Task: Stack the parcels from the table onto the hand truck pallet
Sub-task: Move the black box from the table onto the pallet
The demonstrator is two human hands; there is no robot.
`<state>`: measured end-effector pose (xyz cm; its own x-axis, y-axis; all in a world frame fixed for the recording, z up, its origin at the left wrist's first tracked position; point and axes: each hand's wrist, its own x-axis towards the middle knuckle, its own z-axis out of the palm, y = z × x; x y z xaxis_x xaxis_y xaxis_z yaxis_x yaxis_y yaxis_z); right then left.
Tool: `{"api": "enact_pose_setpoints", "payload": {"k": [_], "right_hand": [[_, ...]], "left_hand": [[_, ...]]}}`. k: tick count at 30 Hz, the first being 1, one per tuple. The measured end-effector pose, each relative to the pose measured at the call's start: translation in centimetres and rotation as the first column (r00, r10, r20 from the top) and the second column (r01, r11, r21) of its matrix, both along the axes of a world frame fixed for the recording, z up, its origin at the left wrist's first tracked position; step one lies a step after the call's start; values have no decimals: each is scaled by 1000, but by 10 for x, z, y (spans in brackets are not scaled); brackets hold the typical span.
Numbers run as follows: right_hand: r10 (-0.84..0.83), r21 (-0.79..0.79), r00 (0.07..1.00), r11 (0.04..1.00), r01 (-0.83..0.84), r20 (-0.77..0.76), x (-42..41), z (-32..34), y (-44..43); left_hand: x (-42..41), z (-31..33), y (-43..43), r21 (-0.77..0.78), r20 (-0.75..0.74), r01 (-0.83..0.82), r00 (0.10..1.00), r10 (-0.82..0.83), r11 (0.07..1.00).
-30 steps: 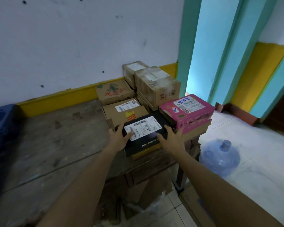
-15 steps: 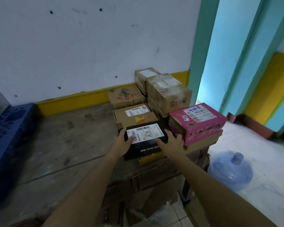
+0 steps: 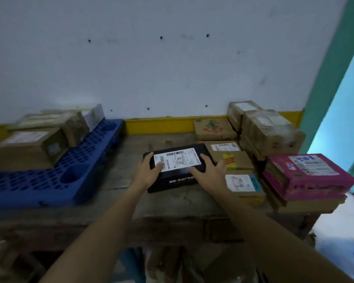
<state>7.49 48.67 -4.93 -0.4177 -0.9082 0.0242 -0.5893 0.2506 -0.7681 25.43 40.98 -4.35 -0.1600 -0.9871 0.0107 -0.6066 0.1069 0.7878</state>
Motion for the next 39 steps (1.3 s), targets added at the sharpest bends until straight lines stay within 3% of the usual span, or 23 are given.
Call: {"api": "enact_pose_setpoints", "payload": {"k": [6,18,30,35,39], "right_hand": [[161,-11,987,987,-160,22,134,10,-25],[259,-15,964,966,-259,65,372,22,-48],[304,82,953,949,-304,4,480,-5,-135],[230,144,973,964,-224,-26,513,-21,-156],[182,146,983,973,-177,-22,523,-19,-173]], "left_hand": [[147,15,2,10,-4,-148,989,148,989],[388,37,-2,-18,-38,-235,972,234,972],[495,2,-84,21,-79,-260,962,261,965],[521,-17,-116,83,-100,-252,961,259,964],[530,-21,-152,104,-99,-137,984,148,985]]}}
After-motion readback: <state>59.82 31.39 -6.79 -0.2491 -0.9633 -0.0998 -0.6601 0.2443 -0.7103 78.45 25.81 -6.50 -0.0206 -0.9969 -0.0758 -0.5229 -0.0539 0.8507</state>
